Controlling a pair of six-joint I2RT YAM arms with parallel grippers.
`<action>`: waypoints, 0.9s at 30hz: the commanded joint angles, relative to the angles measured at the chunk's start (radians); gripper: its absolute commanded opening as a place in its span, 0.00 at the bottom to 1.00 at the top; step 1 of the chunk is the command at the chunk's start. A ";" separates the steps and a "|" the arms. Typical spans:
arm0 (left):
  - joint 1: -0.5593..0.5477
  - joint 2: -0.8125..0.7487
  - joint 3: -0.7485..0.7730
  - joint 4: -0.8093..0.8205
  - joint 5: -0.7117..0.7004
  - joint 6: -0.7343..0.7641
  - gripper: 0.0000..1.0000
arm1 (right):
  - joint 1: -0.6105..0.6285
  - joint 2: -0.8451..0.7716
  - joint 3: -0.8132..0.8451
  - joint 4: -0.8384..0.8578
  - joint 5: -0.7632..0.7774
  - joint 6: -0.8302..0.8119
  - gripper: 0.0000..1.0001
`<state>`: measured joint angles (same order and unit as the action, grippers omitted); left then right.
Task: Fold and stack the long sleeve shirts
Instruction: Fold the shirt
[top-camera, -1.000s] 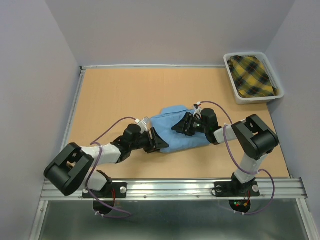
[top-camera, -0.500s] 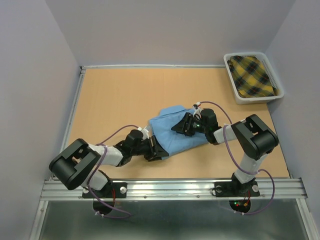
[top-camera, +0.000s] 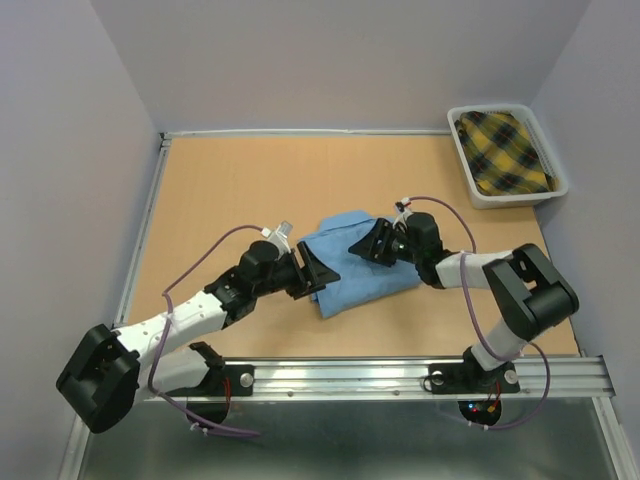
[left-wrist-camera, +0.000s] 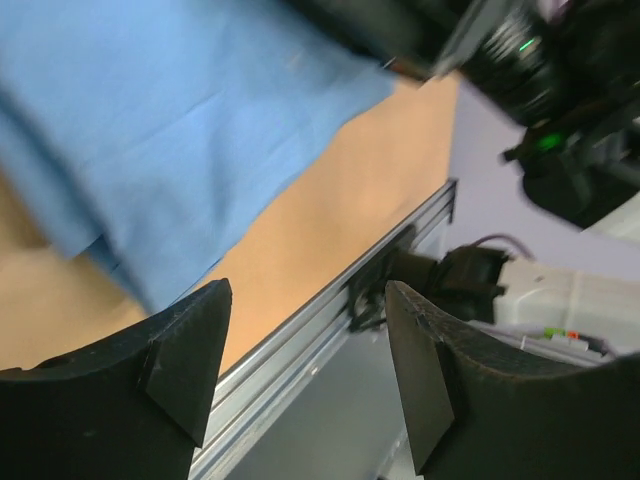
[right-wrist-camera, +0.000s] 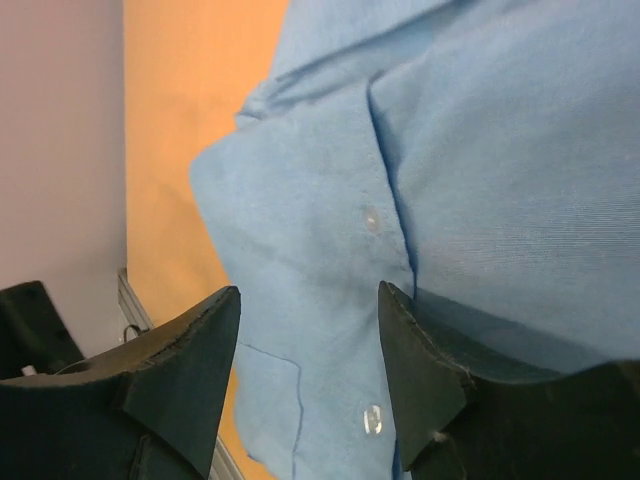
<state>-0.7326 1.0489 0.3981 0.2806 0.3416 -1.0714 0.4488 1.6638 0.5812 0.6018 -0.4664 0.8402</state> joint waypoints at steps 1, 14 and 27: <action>-0.002 0.002 0.143 -0.046 -0.113 0.028 0.74 | 0.002 -0.151 0.068 -0.131 0.112 -0.043 0.64; -0.099 0.358 0.197 0.284 -0.098 -0.105 0.57 | -0.079 -0.446 -0.162 -0.149 0.146 0.192 0.66; -0.120 0.433 -0.217 0.564 -0.158 -0.373 0.39 | -0.193 -0.274 -0.486 0.286 0.107 0.264 0.66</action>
<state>-0.8608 1.4605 0.2314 0.7650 0.2207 -1.3735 0.3008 1.3518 0.1390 0.7521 -0.3523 1.1164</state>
